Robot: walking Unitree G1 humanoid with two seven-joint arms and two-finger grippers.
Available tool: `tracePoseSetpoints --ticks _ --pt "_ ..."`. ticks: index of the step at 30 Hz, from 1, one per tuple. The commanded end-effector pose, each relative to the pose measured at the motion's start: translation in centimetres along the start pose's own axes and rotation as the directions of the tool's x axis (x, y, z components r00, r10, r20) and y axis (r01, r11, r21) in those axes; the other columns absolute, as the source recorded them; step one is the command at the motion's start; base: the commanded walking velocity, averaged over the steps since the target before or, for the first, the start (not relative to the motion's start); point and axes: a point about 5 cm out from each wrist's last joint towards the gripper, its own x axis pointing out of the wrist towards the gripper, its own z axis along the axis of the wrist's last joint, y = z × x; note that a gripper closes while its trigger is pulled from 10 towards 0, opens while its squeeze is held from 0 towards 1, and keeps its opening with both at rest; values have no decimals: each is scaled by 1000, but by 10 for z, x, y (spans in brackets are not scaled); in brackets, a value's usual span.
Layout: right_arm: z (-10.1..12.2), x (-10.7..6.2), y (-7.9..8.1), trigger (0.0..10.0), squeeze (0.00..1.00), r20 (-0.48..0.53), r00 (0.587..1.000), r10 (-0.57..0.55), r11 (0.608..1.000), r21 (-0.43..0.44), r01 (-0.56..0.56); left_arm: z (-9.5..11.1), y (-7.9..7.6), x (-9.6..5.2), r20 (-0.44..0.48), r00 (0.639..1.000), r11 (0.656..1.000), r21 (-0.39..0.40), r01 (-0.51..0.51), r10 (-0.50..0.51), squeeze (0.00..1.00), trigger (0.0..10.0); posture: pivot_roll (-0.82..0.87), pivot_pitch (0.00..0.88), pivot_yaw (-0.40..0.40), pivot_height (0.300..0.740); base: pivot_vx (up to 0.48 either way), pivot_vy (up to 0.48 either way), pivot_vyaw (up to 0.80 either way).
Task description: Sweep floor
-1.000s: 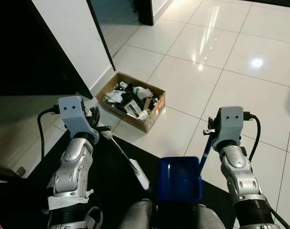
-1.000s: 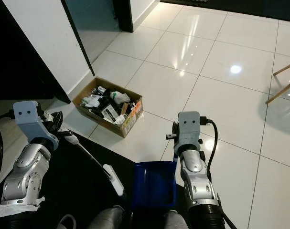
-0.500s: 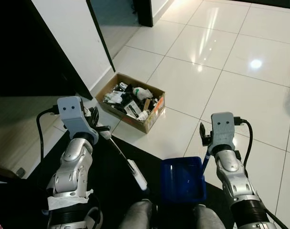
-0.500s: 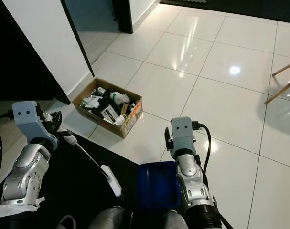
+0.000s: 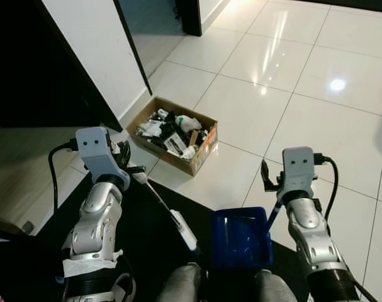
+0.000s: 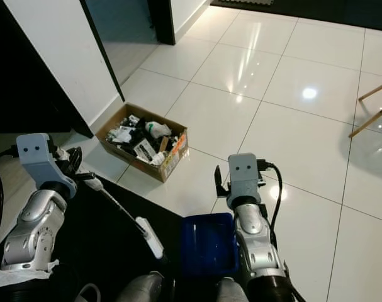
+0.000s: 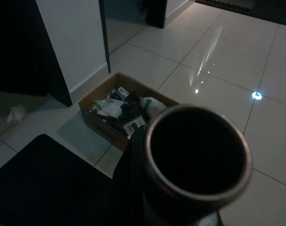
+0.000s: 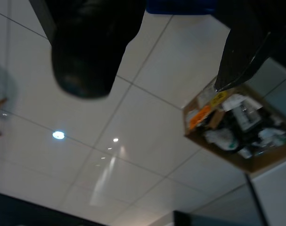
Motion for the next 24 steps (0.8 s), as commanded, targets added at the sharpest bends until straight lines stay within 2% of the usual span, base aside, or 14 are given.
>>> tracePoseSetpoints --ticks 1,4,9,14,22,24 --pt "-2 -9 -6 10000 0 -24 997 -72 997 9 72 1 7 -1 8 1000 1000 29 -12 12 0 10000 62 136 145 740 0 0 0" --pt "-2 -13 -9 10000 0 -27 995 -97 995 13 98 1 6 -1 5 1000 1000 29 -6 6 0 10000 62 136 145 740 0 0 0" --pt "-7 -32 -12 10000 0 -67 983 -173 985 10 174 -2 0 -1 -8 1000 999 28 20 -20 0 10000 44 145 152 740 0 0 0" --pt "-12 -40 -9 10000 0 -91 982 -166 986 7 167 -5 -4 -1 -14 999 999 23 30 -29 0 10000 34 145 153 740 0 0 0" --pt "-12 -40 -9 10000 0 -96 983 -159 987 -5 159 -6 -8 2 -16 999 999 17 44 -44 0 10000 26 136 147 740 0 0 0" --pt "-18 -46 0 10000 0 -125 984 -124 992 -24 122 -4 -8 4 -6 999 999 14 43 -43 0 10000 22 133 143 740 0 0 0"
